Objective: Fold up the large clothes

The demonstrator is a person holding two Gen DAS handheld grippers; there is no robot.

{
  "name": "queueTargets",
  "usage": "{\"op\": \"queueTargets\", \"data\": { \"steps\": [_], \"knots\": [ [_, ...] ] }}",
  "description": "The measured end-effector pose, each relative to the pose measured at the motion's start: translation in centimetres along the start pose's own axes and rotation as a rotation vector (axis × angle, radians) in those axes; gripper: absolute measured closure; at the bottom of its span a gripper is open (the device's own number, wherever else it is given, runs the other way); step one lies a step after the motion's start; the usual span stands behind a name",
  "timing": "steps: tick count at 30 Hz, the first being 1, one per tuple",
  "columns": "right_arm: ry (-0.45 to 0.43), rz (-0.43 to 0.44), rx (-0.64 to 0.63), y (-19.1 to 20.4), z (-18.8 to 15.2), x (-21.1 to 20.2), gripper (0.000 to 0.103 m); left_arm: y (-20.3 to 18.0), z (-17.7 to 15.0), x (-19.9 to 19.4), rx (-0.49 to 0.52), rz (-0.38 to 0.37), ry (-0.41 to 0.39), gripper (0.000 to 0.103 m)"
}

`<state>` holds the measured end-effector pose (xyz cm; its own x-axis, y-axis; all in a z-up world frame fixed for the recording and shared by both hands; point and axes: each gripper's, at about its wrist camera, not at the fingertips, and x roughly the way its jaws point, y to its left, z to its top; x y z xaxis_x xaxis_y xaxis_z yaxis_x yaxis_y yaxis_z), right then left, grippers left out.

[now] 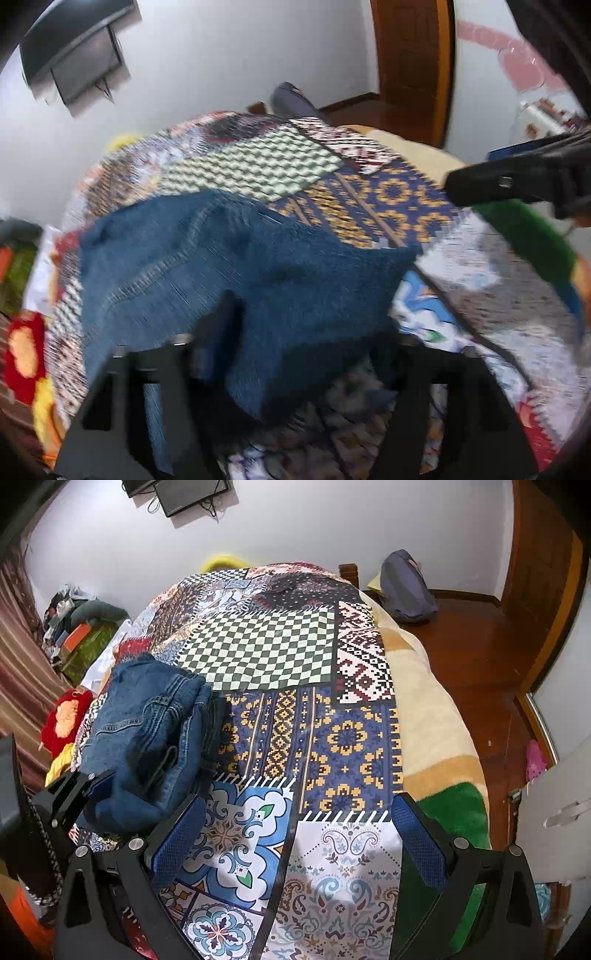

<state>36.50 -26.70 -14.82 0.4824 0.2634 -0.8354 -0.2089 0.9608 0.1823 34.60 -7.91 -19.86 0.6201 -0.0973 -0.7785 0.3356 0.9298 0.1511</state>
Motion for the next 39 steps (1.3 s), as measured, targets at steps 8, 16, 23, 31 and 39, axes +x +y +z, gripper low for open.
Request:
{"op": "queueTargets", "data": {
  "steps": [8, 16, 23, 31, 39],
  "knots": [
    [-0.03, 0.078, -0.015, 2.4, 0.4, -1.1, 0.003, 3.6, -1.7, -5.6, -0.076, 0.029, -0.057, 0.022],
    [-0.025, 0.179, -0.071, 8.1, 1.0, 0.1, 0.003, 10.5, -2.9, -9.7, -0.18, 0.203, -0.137, 0.006],
    [0.048, 0.141, -0.161, 12.1, 0.5, 4.5, 0.003, 14.0, -5.8, -7.3, -0.264, 0.22, -0.032, 0.005],
    [0.146, 0.156, -0.045, 7.3, -1.6, 8.5, 0.003, 14.8, -8.9, -2.9, -0.327, 0.146, 0.059, 0.0],
    [0.16, 0.106, -0.085, 6.7, -1.8, 7.6, 0.002, 15.8, -8.8, -3.0, -0.347, 0.086, 0.095, 0.0]
  ]
}}
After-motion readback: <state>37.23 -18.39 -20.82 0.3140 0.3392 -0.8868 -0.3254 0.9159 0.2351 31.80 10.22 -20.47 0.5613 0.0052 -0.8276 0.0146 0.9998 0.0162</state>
